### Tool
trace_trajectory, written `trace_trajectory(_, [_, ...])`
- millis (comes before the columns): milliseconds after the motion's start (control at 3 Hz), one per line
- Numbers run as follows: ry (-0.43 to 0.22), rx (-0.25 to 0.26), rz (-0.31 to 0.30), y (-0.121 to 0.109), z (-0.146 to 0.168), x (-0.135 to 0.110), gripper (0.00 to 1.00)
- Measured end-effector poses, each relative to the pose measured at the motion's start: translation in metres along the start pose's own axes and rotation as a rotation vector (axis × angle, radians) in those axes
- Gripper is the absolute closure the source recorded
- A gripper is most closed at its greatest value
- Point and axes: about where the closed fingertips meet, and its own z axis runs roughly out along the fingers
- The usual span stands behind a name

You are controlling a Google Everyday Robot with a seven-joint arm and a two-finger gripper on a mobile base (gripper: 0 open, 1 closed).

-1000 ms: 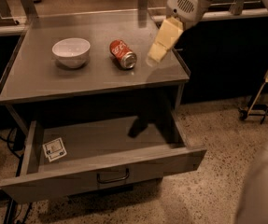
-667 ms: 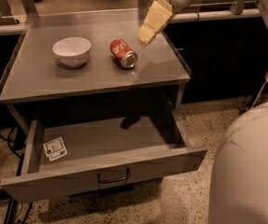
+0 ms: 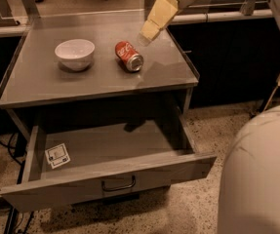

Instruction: Place coke can into top drawer

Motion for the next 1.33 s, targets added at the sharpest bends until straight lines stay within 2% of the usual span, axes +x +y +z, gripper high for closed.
trace_trajectory(333, [-0.007, -0.007, -0.003, -0.005, 0.009, -0.016, 0.00])
trace_trajectory(667, [-0.044, -0.008, -0.024, -0.027, 0.049, -0.083, 0.00])
trace_trajectory(1000, [-0.077, 0.012, -0.024, -0.033, 0.051, -0.093, 0.00])
trace_trajectory(1333, [-0.052, 0.007, 0.000, -0.047, 0.073, -0.085, 0.00])
